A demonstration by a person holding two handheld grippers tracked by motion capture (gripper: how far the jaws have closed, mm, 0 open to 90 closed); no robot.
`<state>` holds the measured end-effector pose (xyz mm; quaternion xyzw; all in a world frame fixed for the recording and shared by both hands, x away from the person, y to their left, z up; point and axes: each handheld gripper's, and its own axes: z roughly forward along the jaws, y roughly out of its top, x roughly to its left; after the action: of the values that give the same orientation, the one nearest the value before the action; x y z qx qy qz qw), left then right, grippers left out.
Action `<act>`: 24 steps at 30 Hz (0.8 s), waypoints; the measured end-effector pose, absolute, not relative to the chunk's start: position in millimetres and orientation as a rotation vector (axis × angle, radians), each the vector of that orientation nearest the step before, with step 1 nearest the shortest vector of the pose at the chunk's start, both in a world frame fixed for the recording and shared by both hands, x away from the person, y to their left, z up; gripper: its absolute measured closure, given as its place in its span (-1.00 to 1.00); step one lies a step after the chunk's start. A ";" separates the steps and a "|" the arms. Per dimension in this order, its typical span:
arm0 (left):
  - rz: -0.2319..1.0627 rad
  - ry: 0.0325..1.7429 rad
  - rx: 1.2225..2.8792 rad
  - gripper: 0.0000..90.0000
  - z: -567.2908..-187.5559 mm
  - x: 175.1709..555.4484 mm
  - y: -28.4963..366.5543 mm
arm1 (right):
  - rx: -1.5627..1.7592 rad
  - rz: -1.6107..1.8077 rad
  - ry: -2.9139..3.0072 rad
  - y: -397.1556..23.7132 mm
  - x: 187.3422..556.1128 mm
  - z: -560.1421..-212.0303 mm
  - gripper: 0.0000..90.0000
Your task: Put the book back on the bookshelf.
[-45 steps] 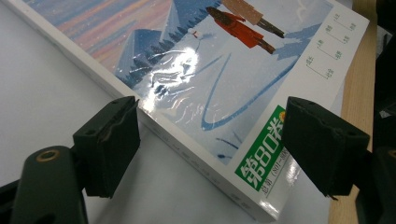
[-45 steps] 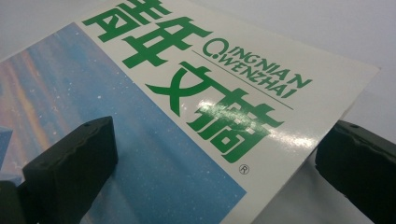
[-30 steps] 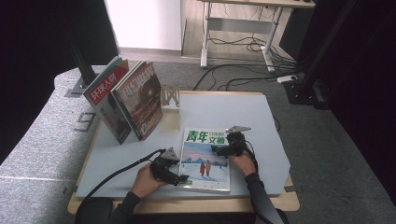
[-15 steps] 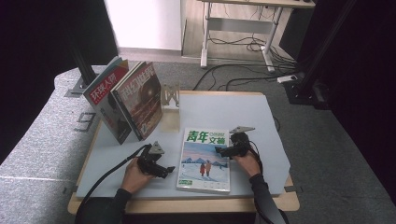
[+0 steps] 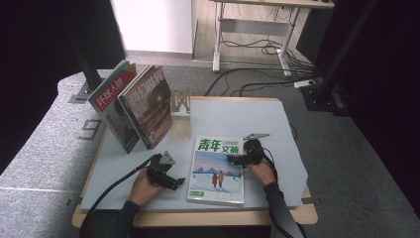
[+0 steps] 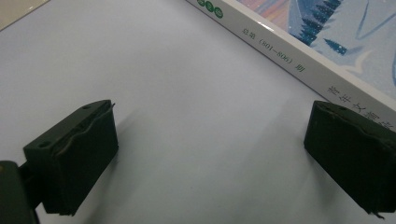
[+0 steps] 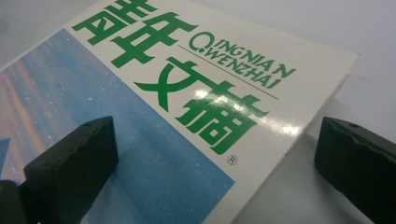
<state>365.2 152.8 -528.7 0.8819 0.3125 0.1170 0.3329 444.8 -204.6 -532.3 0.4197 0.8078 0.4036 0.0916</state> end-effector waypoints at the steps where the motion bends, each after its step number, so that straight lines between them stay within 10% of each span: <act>1: 0.306 0.816 2.303 -0.95 -528.7 365.2 152.8 | 1.244 1.195 2.402 -203.9 445.0 -532.0 -0.99; 24: 0.308 0.820 2.302 -0.95 -528.7 364.9 152.4 | 1.189 1.277 2.395 -201.4 437.6 -516.5 -0.68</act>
<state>364.9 152.4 -528.7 0.8813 0.3139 0.1178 0.3329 437.6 -201.4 -516.5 0.3997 0.8050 0.4292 0.0893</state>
